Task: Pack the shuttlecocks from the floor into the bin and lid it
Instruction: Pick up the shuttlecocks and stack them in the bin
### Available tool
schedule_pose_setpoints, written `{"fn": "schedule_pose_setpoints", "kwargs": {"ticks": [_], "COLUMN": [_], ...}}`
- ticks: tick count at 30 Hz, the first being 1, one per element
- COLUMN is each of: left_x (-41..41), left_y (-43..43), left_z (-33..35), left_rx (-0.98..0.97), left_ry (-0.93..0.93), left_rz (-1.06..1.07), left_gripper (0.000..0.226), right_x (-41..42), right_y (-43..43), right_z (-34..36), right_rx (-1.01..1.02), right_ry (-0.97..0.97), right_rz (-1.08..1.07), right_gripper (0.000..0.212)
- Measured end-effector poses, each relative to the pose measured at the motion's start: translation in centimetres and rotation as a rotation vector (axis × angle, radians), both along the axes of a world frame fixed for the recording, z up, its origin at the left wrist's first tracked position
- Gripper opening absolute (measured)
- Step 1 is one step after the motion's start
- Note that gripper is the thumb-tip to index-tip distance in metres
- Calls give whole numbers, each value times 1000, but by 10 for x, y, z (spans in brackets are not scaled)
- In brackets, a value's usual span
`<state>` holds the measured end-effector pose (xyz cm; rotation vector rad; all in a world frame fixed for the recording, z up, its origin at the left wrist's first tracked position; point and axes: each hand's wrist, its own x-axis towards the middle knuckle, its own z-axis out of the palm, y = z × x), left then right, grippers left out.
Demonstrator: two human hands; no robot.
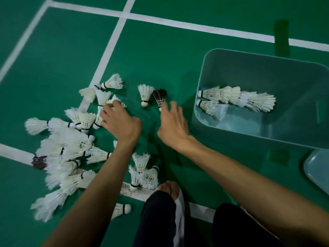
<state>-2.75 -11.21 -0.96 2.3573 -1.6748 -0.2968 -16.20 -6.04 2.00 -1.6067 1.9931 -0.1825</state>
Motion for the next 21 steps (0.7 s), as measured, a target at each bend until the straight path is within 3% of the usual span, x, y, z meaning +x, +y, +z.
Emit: {"fn": "schedule_pose_setpoints", "kwargs": {"ticks": [4,8,10,12,16,21], "left_x": [10,29,36,42,41,34], "left_y": [8,12,8,-1,-26,-56], "left_z": [-17,-32,-35,-34,-27,-24], "left_rx": [-67,59,90,85,107,185], "left_ry": [-126,-99,-131,-160,-251,-331], "left_rz": [17,43,19,-9,-90,-140], "left_gripper": [87,104,91,80,84,59], "right_x": [10,21,24,25,16,-1], "right_y": [-29,-72,-87,-91,-80,-56], "right_z": [-16,-32,-41,-50,-61,-57], "right_rx": [-134,-143,-124,-156,-239,-200], "right_ry": [131,147,125,137,156,130], "right_rz": [31,7,4,18,53,53], "right_gripper": [101,109,94,65,19,9]}}
